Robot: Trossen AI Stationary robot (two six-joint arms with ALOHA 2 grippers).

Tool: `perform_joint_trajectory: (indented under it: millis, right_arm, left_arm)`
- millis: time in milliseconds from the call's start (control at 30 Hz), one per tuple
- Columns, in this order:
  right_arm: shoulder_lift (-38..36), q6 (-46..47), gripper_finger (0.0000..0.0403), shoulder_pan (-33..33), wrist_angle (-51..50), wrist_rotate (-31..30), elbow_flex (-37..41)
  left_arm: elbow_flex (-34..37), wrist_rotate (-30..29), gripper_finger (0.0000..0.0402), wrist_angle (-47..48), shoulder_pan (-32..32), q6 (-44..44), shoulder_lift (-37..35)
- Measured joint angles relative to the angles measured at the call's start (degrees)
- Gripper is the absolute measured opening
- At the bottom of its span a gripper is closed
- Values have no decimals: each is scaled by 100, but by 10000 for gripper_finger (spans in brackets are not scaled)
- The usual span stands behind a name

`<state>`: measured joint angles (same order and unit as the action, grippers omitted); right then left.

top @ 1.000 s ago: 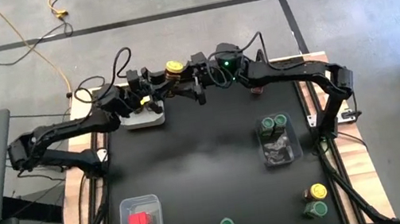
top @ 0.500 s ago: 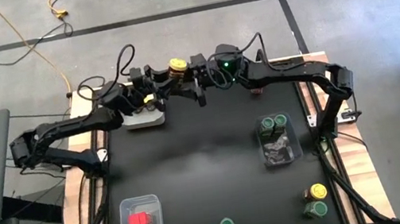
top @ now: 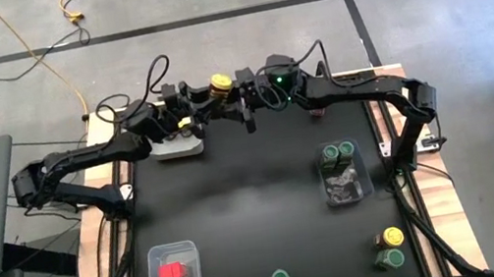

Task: Sort spices by type
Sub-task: Put the top yellow seasoning bottle into the gray bin

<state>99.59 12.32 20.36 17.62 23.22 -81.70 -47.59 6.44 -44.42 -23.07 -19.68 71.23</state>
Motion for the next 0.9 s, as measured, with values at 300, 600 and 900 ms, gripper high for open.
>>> perform_joint_trajectory:
  millis: [300, 600, 900]
  right_arm:
    - [7, -125, 212, 9, -168, -46, 1]
    - [-73, -105, 215, 132, -506, 53, 1]
    - [-674, -739, 213, 273, -2196, 16, -4]
  left_arm:
    - [-1, -47, 194, 149, 2, 43, 6]
    - [-1, -26, 243, 319, 2, -176, -1]
    - [1, 136, 244, 1057, -17, 689, -510]
